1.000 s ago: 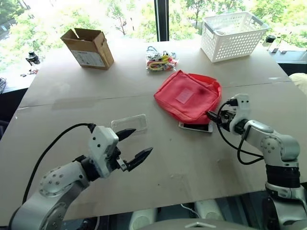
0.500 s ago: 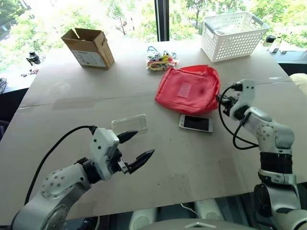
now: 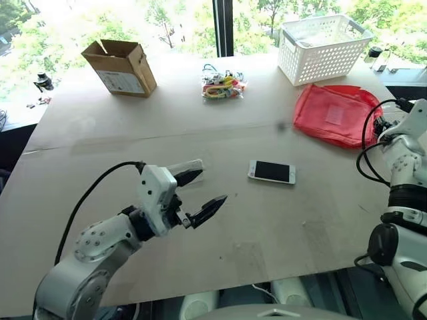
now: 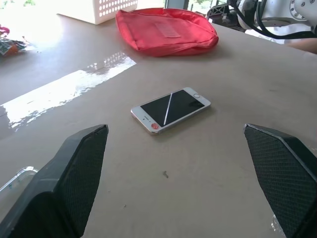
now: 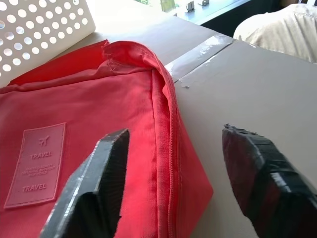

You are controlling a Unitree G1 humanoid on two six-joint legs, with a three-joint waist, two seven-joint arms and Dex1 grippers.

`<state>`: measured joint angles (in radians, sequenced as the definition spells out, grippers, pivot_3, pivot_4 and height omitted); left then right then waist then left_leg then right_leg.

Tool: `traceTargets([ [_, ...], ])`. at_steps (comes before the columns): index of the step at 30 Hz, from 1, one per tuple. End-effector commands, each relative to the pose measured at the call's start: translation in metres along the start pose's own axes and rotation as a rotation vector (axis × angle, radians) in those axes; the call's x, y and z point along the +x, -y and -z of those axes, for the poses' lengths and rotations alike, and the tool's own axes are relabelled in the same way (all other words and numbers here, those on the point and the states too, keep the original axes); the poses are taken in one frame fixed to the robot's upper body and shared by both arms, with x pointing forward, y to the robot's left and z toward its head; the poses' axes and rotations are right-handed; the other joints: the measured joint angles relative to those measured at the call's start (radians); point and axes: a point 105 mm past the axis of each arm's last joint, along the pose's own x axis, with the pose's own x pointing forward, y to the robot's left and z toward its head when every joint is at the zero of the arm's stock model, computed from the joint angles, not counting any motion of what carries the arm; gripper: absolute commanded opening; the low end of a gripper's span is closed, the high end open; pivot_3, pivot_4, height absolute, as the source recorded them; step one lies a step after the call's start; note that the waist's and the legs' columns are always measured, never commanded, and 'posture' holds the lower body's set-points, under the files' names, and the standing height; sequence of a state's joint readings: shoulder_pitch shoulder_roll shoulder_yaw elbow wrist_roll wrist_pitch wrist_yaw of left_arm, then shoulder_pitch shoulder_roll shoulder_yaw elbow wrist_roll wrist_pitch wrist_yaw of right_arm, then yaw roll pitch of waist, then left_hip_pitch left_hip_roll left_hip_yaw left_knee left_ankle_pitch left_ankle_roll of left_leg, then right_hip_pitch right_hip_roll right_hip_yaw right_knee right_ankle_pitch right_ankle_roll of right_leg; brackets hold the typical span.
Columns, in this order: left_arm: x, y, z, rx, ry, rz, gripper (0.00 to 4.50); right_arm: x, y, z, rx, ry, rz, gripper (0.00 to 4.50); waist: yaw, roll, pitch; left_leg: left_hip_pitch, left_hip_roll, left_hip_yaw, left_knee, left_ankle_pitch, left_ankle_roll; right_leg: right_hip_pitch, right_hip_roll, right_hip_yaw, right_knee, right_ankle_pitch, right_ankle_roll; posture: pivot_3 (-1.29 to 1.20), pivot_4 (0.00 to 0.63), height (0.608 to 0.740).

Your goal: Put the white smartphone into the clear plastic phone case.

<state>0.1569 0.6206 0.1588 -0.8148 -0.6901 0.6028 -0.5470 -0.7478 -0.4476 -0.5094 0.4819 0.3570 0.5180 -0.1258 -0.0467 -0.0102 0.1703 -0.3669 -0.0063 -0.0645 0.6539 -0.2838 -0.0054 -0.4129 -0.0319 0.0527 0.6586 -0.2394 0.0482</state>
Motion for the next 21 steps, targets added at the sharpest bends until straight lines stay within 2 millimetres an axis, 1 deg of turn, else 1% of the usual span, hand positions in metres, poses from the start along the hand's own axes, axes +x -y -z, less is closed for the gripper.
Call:
traceTargets([
  [1,-0.003,-0.006,-0.002,0.056,-0.030,-0.030,4.50,-0.011,-0.022,-0.057,-0.027,0.236,-0.159,4.43,0.001,0.000,0.000,0.000,0.000,0.001,0.000,0.000,0.000,0.000,0.000,0.001,0.000,0.000,0.000,0.00,0.150,0.740],
  [2,-0.005,-0.008,0.001,0.069,-0.054,-0.038,4.50,-0.017,-0.034,-0.066,-0.057,0.287,-0.249,4.43,0.001,0.001,0.000,0.001,0.000,0.001,0.000,0.000,0.000,0.000,0.000,0.001,0.000,0.000,0.000,0.00,0.150,0.740],
  [3,-0.008,-0.012,0.004,0.079,-0.079,-0.048,4.50,-0.029,-0.054,-0.072,-0.093,0.326,-0.392,4.43,0.001,0.001,0.001,0.001,0.000,0.001,0.000,0.000,0.000,0.000,0.000,0.001,0.000,0.000,0.000,0.00,0.150,0.740],
  [4,-0.010,-0.014,0.006,0.084,-0.093,-0.054,4.50,-0.037,-0.067,-0.073,-0.119,0.346,-0.492,4.43,0.001,0.001,0.001,0.001,0.000,0.001,0.000,0.000,0.000,0.000,0.001,0.001,0.000,0.000,0.000,0.00,0.150,0.740],
  [5,-0.013,-0.020,0.010,0.091,-0.120,-0.067,4.50,-0.056,-0.090,-0.068,-0.156,0.335,-0.674,4.43,0.001,0.002,0.001,0.001,0.000,0.001,0.000,0.000,0.000,0.000,0.001,0.001,0.000,0.000,0.000,0.00,0.150,0.740],
  [6,-0.016,-0.029,0.014,0.102,-0.147,-0.078,4.50,-0.083,-0.114,-0.055,-0.193,0.285,-0.897,4.43,0.000,0.002,0.001,0.001,0.000,0.002,0.000,0.000,0.000,0.000,0.001,0.002,0.000,0.000,0.000,0.00,0.150,0.740],
  [7,-0.019,-0.037,0.018,0.109,-0.168,-0.091,4.50,-0.108,-0.129,-0.041,-0.223,0.224,-1.075,4.43,0.001,0.002,0.001,0.001,0.001,0.002,0.000,0.000,0.000,0.000,0.001,0.002,0.000,0.000,0.000,0.00,0.150,0.740],
  [8,-0.021,-0.049,0.022,0.121,-0.199,-0.118,4.50,-0.137,-0.140,-0.023,-0.275,0.154,-1.258,4.43,0.005,0.002,0.001,0.002,0.002,0.001,-0.001,0.000,0.000,0.000,0.002,0.001,0.000,0.000,0.000,0.00,0.150,0.740],
  [9,-0.022,-0.059,0.026,0.136,-0.224,-0.137,4.50,-0.158,-0.142,-0.008,-0.325,0.093,-1.380,4.43,0.009,0.002,0.001,0.001,0.003,0.000,-0.001,0.000,0.000,0.000,0.002,0.000,-0.001,0.000,0.000,0.00,0.150,0.740],
  [10,-0.023,-0.067,0.029,0.143,-0.246,-0.148,4.50,-0.174,-0.141,0.005,-0.366,0.036,-1.467,4.43,0.013,0.002,0.001,0.000,0.004,-0.003,-0.001,0.000,0.000,0.000,0.003,-0.003,-0.001,0.000,0.000,0.00,0.150,0.740],
  [11,-0.023,-0.074,0.031,0.148,-0.259,-0.150,4.50,-0.186,-0.137,0.016,-0.395,-0.020,-1.533,4.43,0.016,0.002,0.001,-0.001,0.005,-0.004,-0.001,0.000,0.000,0.000,0.002,-0.004,-0.001,0.000,0.000,0.00,0.150,0.740],
  [12,-0.022,-0.078,0.032,0.145,-0.262,-0.144,4.50,-0.194,-0.133,0.025,-0.435,-0.057,-1.574,4.43,0.019,0.002,0.001,-0.002,0.005,-0.005,-0.001,0.000,0.000,0.000,0.002,-0.006,-0.002,0.000,0.000,0.00,0.150,0.740],
  [14,-0.022,-0.085,0.040,0.139,-0.294,-0.114,4.50,-0.205,-0.123,0.041,-0.537,-0.111,-1.632,4.43,0.020,0.001,0.002,-0.003,0.003,-0.005,0.001,0.000,0.000,0.000,0.000,-0.006,-0.002,0.000,0.000,0.00,0.150,0.740],
  [15,-0.023,-0.086,0.046,0.139,-0.322,-0.088,4.50,-0.207,-0.120,0.046,-0.578,-0.118,-1.650,4.43,0.021,0.001,0.002,-0.003,0.002,-0.004,0.001,0.000,0.000,0.000,-0.002,-0.006,-0.003,0.000,0.000,0.00,0.150,0.740],
  [18,-0.029,-0.094,0.074,0.109,-0.462,-0.012,4.50,-0.214,-0.116,0.050,-0.610,-0.143,-1.699,4.43,0.017,-0.002,0.003,-0.003,0.000,-0.002,0.001,0.000,0.000,0.000,-0.002,-0.005,-0.004,0.000,0.000,0.00,0.150,0.740],
  [19,-0.029,-0.095,0.079,0.100,-0.480,0.011,4.50,-0.216,-0.116,0.051,-0.616,-0.150,-1.710,4.43,0.014,-0.002,0.003,-0.002,0.000,-0.002,0.001,0.000,0.000,0.000,-0.001,-0.005,-0.004,0.000,0.000,0.00,0.150,0.740],
  [21,-0.025,-0.103,0.088,0.120,-0.518,0.019,4.50,-0.222,-0.116,0.051,-0.628,-0.167,-1.738,4.43,0.014,-0.002,0.003,-0.001,0.001,-0.003,0.001,0.000,0.000,0.000,-0.001,-0.005,-0.003,0.000,0.000,0.00,0.150,0.740],
])
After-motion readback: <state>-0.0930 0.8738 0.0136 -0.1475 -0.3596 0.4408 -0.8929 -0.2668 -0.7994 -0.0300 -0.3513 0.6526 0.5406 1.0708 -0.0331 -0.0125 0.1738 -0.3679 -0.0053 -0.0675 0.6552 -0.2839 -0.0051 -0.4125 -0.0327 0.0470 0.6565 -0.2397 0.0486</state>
